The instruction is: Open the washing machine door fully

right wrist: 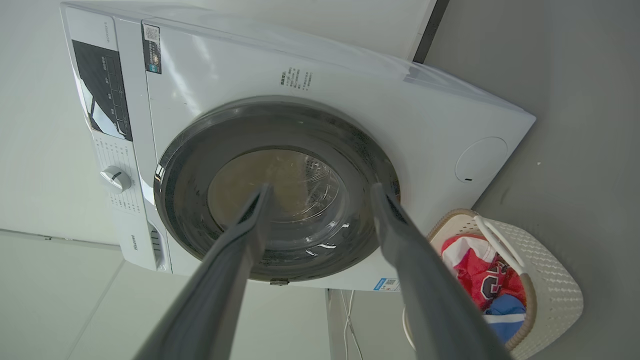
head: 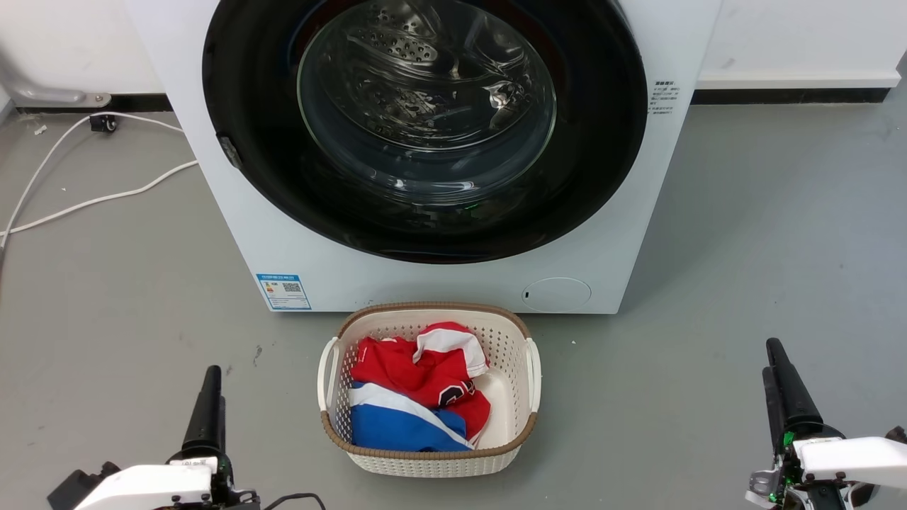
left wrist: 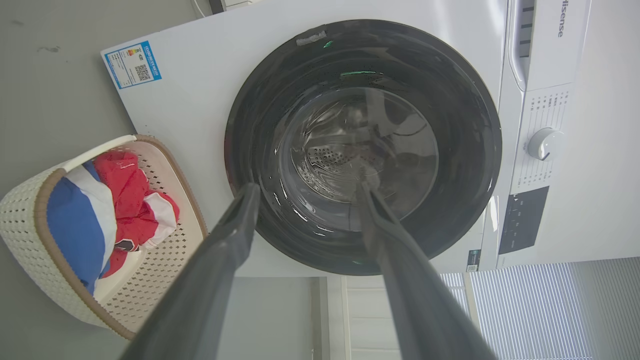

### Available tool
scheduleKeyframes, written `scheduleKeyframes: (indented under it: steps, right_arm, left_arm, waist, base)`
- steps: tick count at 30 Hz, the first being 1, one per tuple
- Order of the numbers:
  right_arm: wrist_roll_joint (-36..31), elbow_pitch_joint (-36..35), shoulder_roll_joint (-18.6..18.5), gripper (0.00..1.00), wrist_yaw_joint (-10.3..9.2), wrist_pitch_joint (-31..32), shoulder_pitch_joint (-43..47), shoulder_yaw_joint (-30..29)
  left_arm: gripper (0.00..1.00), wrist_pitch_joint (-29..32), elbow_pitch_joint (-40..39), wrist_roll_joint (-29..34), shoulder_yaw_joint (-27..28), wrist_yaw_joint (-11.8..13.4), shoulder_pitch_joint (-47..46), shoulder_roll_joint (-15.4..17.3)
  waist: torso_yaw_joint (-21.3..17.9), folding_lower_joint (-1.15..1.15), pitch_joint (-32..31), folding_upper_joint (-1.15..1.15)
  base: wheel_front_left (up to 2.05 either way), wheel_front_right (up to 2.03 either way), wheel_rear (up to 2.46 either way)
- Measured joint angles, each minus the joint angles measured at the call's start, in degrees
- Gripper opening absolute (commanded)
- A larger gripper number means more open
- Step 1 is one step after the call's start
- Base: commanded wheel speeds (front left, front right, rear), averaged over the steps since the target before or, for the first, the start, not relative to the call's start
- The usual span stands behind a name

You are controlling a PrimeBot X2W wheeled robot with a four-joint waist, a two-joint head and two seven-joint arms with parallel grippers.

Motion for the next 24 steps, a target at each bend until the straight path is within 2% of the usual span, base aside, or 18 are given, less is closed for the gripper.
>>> scheduleKeyframes:
  steps: [7, 15, 21, 24]
  right_arm:
    - [-9.0, -1.9, 0.0, 1.00, 0.00, -1.5, -0.1, -0.5]
    - [-22.1, -5.2, 0.0, 1.00, 0.01, -3.2, -0.1, 0.0]
    - [-29.9, -7.3, 0.0, 1.00, 0.01, -4.4, -0.1, 0.4]
    - [-33.6, -8.4, 0.0, 1.00, 0.01, -4.9, -0.1, 0.8]
  left_arm:
    - [1.00, -1.5, -1.8, 7.4, 1.7, 0.2, 0.2, 0.0]
    - [1.00, -3.2, -8.2, 20.0, 0.4, 1.9, 0.8, 0.0]
    - [1.00, -4.3, -12.9, 30.5, -3.8, 5.1, 1.5, 0.0]
    - [1.00, -4.9, -13.8, 33.6, -5.3, 6.5, 1.6, 0.0]
  waist:
    - [0.0, 0.00, 0.2, 0.00]
    - [0.0, 0.00, 0.5, 0.00]
    - [0.0, 0.00, 0.8, 0.00]
    - [0.0, 0.00, 0.9, 0.00]
  base:
    - [0.00, 0.00, 0.00]
    - [0.00, 0.00, 0.00]
    - [0.00, 0.00, 0.00]
    - [0.00, 0.00, 0.00]
